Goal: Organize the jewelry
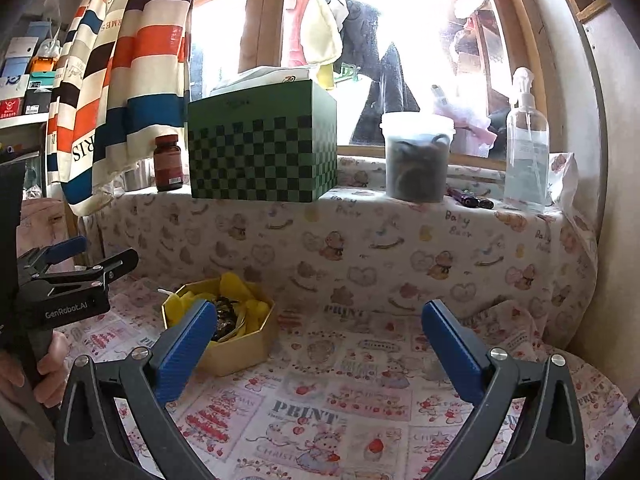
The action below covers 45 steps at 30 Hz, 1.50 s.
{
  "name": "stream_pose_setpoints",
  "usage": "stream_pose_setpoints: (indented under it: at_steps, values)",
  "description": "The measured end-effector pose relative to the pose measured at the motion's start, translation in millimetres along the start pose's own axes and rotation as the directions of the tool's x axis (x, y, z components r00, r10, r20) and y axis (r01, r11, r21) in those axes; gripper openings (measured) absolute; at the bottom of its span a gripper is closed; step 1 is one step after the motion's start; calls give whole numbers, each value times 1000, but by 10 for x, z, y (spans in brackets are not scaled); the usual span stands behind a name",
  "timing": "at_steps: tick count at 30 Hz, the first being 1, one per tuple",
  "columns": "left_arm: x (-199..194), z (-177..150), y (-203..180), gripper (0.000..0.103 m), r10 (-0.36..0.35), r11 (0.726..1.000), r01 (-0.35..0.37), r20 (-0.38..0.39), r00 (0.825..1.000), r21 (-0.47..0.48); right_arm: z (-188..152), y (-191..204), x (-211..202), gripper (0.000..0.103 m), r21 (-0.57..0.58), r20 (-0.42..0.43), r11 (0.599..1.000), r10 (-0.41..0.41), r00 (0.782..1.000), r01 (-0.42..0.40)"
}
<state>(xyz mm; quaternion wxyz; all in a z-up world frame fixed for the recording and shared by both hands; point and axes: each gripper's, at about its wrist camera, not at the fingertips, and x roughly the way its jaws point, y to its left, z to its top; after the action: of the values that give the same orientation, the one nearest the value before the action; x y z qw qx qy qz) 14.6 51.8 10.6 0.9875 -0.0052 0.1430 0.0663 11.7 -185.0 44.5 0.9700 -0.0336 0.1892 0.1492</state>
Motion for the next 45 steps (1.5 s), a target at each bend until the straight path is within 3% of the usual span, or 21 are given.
stream_pose_setpoints:
  at_steps: [14,45]
  values:
    - [-33,-1,-99,103,-52,998,52,-2,999,46,-1,-24,19,103,2,-5,1000,-13,1000,13]
    - [-22,-6,-105,103,-49,998,50,-9,999,49,-23,-46,53,103,5,-16,1000,-20,1000,20]
